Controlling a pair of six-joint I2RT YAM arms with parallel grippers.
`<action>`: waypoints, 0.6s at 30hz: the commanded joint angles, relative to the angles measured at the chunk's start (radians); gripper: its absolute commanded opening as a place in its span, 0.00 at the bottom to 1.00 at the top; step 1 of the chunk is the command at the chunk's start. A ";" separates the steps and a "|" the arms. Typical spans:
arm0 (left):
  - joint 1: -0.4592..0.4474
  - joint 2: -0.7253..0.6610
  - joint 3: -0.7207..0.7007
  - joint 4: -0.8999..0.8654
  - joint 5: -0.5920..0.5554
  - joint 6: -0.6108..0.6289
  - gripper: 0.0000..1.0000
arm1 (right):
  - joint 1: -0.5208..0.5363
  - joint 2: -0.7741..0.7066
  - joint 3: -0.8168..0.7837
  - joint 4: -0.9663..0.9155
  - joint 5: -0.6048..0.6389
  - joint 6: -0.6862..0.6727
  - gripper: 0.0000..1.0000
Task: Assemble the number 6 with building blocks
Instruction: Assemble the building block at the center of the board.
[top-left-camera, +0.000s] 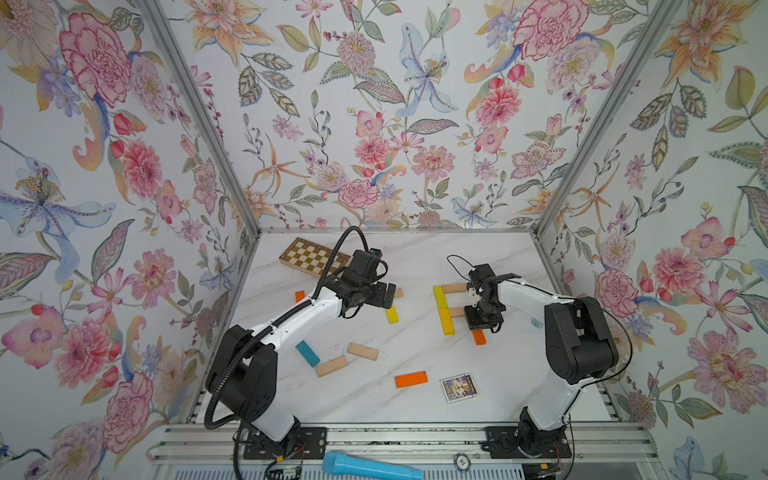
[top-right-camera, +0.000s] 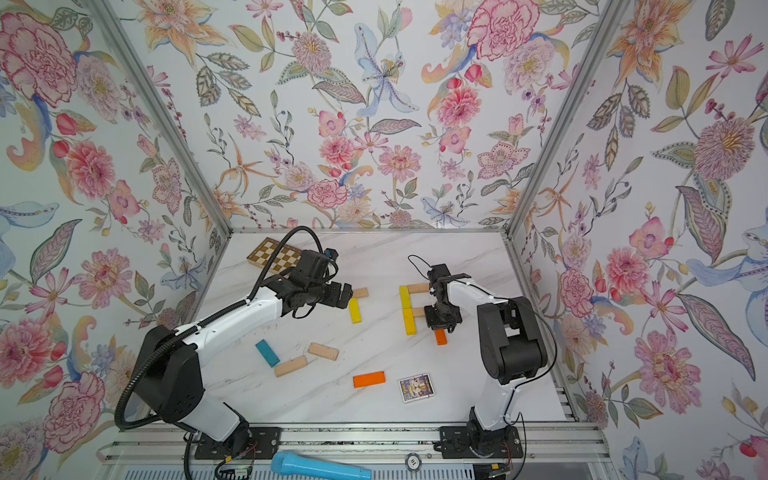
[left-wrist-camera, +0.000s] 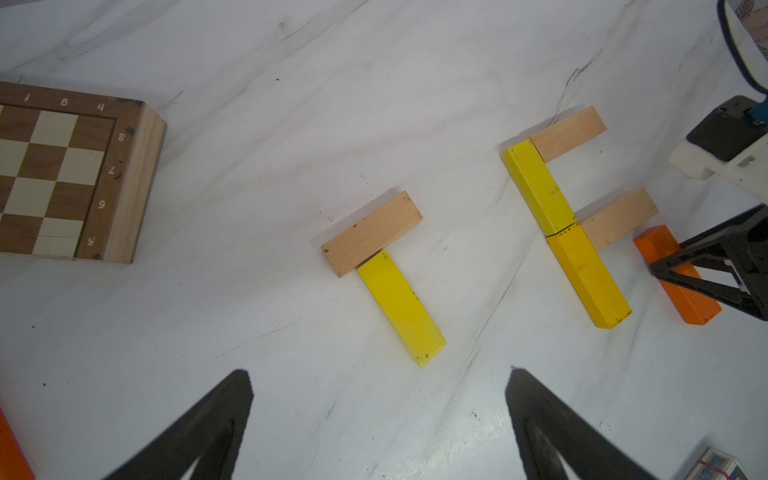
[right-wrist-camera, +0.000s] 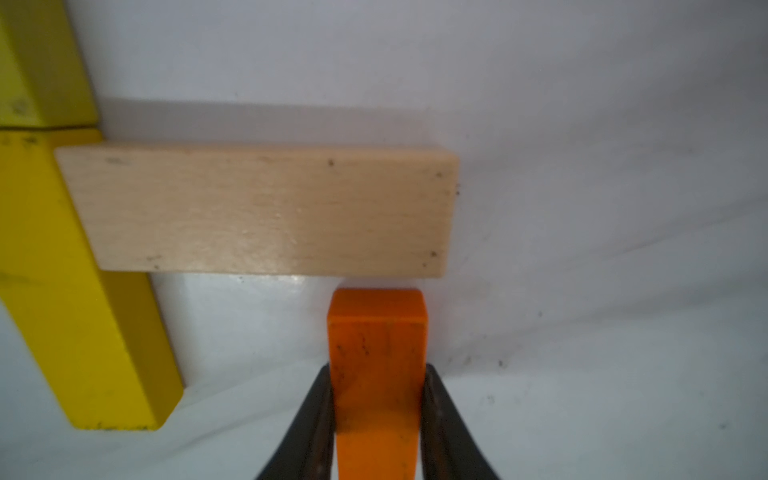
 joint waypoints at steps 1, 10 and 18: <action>0.008 0.012 0.040 -0.020 -0.023 0.002 0.99 | -0.007 0.042 0.011 -0.008 0.012 -0.013 0.31; 0.008 0.024 0.047 -0.019 -0.020 0.000 0.99 | -0.009 0.056 0.016 -0.002 0.018 -0.015 0.31; 0.009 0.032 0.048 -0.016 -0.013 0.000 0.99 | -0.010 0.065 0.023 -0.002 0.024 -0.015 0.32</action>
